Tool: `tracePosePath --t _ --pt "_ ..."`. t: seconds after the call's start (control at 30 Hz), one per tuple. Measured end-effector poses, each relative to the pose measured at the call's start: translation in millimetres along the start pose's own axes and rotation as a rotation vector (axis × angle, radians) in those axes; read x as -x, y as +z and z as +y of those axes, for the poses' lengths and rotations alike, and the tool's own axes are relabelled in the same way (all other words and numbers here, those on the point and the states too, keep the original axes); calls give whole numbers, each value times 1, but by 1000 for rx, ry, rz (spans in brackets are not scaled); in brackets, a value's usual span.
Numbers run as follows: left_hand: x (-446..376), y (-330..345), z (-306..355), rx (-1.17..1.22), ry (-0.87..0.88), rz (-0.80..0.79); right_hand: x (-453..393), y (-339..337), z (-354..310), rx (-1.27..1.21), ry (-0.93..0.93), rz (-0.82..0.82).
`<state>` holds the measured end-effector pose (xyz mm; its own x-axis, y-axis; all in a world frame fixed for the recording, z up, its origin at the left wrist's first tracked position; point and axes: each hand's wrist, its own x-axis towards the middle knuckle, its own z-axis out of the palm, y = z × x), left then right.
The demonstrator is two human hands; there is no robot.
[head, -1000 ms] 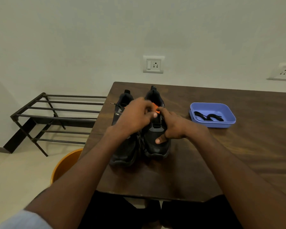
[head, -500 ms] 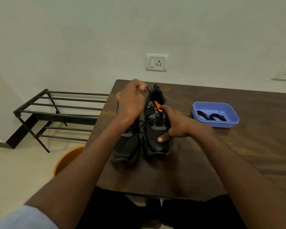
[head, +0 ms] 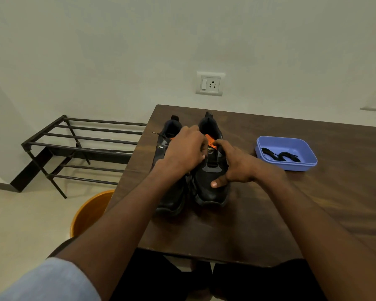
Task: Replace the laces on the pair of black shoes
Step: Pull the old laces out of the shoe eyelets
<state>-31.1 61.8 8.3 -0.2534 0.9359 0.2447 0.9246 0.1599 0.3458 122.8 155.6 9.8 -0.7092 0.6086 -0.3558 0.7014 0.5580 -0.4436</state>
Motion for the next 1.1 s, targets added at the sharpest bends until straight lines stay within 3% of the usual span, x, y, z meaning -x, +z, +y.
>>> tracePosePath --t 0.1,0.17,0.3,0.4,0.47,0.57,0.7,0.87,0.97,1.1 --pt "-3 -1 -1 -154 -70 43 0 0 1 -1 1 1" --pt "-4 -7 -4 -98 -164 102 1 0 2 -8 1 -3" --pt "-3 -16 -10 551 -364 197 1 0 2 -16 1 -2" --pt "3 -11 6 1132 -427 90 1 0 1 -7 -3 -4" --pt "2 -6 14 1268 -492 -9 3 -1 1 -5 -4 -3" --pt "-3 5 10 1035 -492 -58 2 -1 3 -9 3 -4" --pt "-7 4 0 674 -366 -35 1 -3 5 -15 9 0" --pt "4 -20 -3 362 -248 -272 -4 -1 3 28 -49 17" --pt "2 -29 -6 138 -246 -203 -7 2 -4 76 -66 85" --pt "4 -35 -12 90 -255 -226 -10 7 -12 96 -112 272"
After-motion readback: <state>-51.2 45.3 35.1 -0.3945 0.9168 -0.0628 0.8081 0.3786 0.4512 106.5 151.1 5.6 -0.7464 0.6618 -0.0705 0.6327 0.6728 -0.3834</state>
